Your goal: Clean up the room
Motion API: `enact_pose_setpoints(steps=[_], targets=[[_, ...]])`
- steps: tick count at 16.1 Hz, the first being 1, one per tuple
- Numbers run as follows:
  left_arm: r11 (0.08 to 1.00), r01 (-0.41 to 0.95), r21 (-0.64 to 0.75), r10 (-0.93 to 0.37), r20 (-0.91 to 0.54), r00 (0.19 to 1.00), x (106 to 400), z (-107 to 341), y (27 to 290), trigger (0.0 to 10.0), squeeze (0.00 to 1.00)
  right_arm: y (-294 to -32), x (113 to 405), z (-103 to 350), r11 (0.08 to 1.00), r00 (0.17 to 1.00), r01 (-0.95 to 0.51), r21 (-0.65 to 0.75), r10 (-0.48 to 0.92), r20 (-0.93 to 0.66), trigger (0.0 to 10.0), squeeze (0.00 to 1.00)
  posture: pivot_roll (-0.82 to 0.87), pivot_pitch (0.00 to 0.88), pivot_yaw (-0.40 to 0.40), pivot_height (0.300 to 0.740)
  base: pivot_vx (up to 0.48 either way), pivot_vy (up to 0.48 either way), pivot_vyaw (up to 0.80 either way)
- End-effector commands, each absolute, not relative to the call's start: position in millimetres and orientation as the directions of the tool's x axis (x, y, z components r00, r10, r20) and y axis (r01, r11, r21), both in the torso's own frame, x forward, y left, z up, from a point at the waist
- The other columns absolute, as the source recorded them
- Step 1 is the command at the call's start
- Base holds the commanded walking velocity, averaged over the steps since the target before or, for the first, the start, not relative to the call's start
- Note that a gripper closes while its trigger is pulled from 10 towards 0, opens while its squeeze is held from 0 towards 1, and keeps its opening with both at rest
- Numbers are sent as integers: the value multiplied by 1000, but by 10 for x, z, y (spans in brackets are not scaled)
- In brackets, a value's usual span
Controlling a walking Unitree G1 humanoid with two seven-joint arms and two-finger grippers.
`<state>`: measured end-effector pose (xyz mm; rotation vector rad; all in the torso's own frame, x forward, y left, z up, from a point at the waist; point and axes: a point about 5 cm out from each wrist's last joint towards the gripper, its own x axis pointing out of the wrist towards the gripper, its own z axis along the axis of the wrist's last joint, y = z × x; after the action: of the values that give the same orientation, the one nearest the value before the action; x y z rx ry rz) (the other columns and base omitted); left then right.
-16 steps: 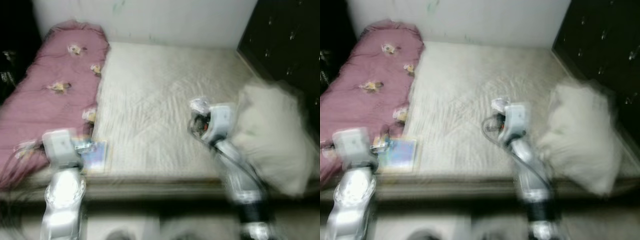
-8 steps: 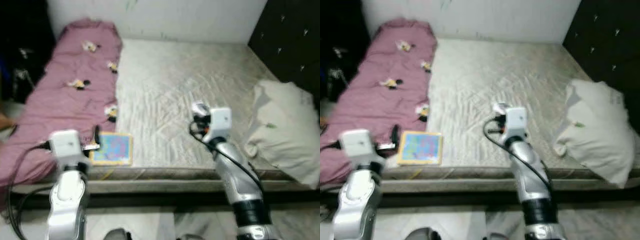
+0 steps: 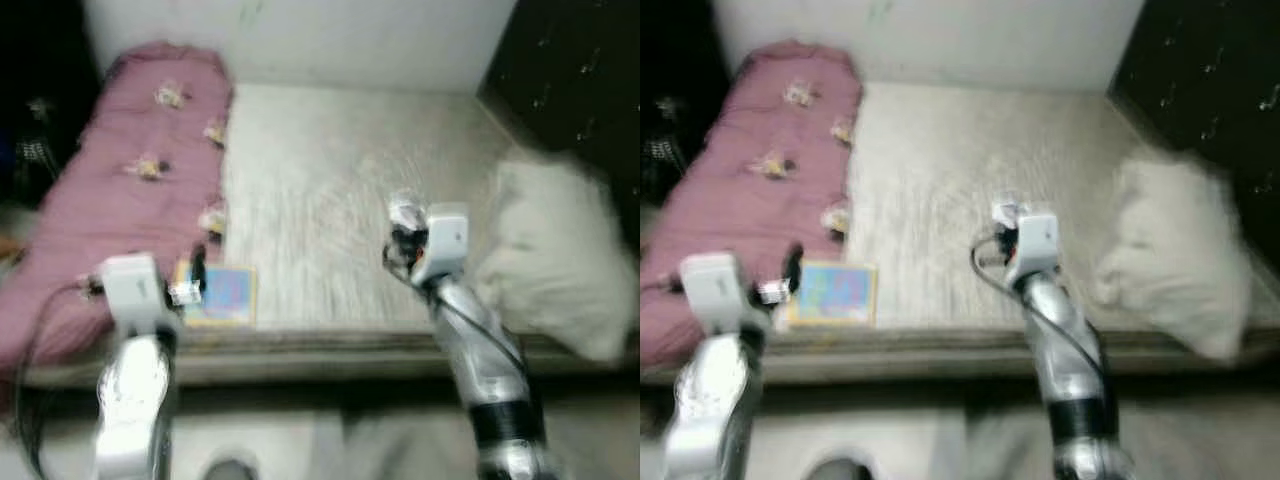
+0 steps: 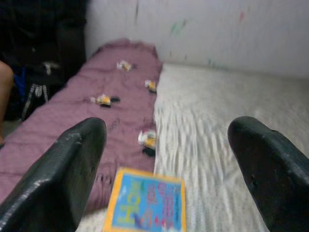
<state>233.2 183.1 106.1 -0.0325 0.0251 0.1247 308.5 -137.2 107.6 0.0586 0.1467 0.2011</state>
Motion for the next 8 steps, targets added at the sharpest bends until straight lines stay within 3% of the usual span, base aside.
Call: enact_pose_setpoints(steps=[1,8], targets=[[992,-119,-29,119,-2,993,2367,1124,1836,10000,0,-1374,3104,1108,979,971,-191,75,200,-129,10000,0,9,0,-56,740,326,0,0],[993,-113,-32,113,-2,994,2376,1136,1826,10000,0,-1373,3121,1119,980,973,-187,72,195,-128,10000,0,4,0,-56,740,326,0,0]])
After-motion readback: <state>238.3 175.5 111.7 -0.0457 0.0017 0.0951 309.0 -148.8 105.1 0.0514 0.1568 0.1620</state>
